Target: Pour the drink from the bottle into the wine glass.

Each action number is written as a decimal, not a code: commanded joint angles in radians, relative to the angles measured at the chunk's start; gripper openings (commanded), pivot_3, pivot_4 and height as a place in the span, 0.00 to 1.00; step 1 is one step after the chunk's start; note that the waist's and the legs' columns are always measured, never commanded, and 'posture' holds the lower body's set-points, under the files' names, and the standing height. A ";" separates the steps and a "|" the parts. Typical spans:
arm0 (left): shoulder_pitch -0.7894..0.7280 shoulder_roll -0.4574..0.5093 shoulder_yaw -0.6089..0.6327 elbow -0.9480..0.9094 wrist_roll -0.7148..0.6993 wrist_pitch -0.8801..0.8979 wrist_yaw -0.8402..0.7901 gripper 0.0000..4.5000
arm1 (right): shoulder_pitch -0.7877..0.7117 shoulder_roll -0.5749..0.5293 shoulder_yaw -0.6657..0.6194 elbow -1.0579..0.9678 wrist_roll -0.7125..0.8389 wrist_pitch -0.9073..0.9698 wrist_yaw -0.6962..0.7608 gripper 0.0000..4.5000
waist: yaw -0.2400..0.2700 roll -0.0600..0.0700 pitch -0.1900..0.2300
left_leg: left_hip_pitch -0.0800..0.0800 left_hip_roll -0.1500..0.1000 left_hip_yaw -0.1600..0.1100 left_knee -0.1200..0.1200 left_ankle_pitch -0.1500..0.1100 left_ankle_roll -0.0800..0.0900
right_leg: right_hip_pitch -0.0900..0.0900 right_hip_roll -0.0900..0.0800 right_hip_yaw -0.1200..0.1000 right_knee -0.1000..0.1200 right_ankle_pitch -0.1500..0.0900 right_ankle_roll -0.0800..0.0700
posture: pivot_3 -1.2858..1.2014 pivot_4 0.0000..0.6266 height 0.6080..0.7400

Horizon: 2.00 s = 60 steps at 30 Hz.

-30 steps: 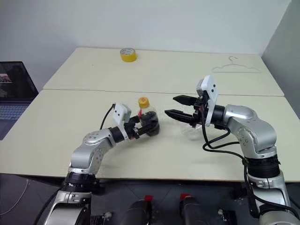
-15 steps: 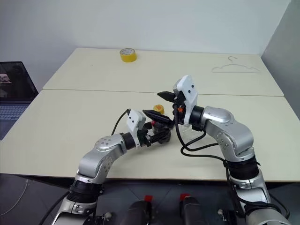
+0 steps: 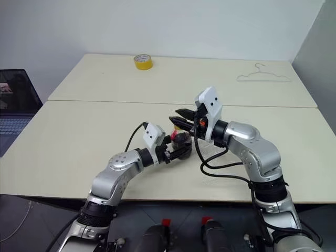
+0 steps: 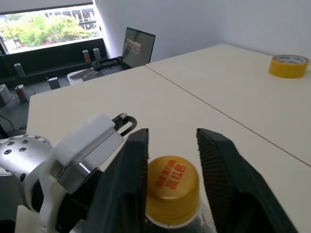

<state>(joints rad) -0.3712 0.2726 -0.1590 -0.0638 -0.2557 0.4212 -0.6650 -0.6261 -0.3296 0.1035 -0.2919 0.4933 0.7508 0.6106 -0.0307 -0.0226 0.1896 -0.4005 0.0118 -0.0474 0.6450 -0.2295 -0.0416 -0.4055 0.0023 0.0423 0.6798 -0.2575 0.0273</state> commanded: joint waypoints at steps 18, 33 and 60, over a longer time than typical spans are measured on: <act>-0.007 0.005 -0.006 0.020 0.027 -0.020 0.018 0.68 | -0.018 -0.024 0.036 -0.048 0.024 0.046 0.023 0.72 | -0.001 0.000 0.000 | 0.000 0.000 0.000 0.000 0.000 0.000 | 0.000 0.001 0.000 0.000 0.000 0.000 | 0.52 0.24 1.00; 0.003 0.007 -0.014 0.015 0.030 -0.022 0.015 0.68 | -0.035 -0.016 0.026 -0.002 -0.004 0.012 0.030 0.29 | -0.001 0.000 0.000 | 0.000 0.000 0.000 -0.001 0.000 0.000 | 0.000 0.001 0.000 -0.001 0.000 0.000 | 0.52 0.24 1.00; 0.063 0.009 -0.019 -0.061 0.004 0.017 0.033 0.68 | -0.360 -0.081 0.154 0.725 -0.153 -0.476 0.787 0.44 | -0.002 0.000 0.000 | 0.002 0.001 0.000 -0.002 0.000 0.000 | 0.001 0.000 -0.001 -0.002 0.000 0.000 | 0.52 0.24 1.00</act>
<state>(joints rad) -0.3265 0.2780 -0.1705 -0.1128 -0.2548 0.4217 -0.6358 -0.9771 -0.4089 0.2706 0.4292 0.3524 0.2503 1.4071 -0.0322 -0.0224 0.1894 -0.3990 0.0127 -0.0478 0.6431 -0.2296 -0.0416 -0.4046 0.0028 0.0417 0.6782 -0.2577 0.0269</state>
